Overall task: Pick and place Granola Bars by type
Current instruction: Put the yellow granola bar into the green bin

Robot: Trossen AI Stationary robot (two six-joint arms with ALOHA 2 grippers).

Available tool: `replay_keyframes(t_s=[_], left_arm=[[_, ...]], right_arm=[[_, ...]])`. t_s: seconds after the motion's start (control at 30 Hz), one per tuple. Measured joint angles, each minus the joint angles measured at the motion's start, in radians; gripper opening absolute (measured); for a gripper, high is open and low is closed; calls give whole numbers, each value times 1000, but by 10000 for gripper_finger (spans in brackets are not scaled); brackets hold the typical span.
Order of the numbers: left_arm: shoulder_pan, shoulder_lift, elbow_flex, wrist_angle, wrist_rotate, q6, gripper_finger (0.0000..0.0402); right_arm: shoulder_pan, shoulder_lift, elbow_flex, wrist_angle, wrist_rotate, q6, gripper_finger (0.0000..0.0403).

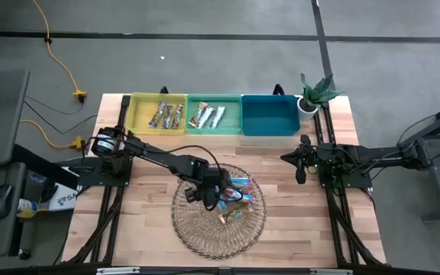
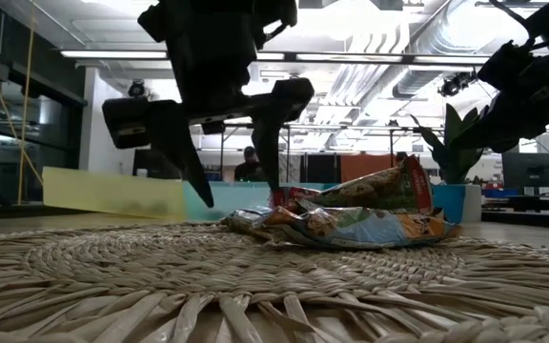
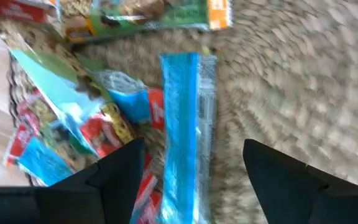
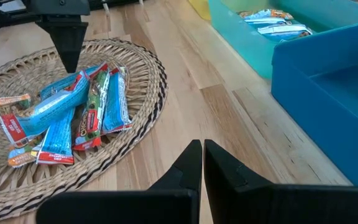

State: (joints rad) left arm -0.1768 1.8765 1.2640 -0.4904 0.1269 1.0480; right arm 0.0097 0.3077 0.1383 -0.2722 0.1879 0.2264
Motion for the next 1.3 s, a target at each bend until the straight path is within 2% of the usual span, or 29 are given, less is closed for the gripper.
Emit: replay_keyframes(t_s=[0.9, 1.0, 1.3], left_arm=[[1, 81, 3, 54, 25, -6, 267], [1, 81, 2, 52, 25, -6, 250], [0, 86, 0, 89, 18, -47, 153]], right_arm=[[0, -1, 0, 0, 0, 0, 0], [0, 0, 0, 0, 0, 0, 0], [0, 0, 0, 0, 0, 0, 0]])
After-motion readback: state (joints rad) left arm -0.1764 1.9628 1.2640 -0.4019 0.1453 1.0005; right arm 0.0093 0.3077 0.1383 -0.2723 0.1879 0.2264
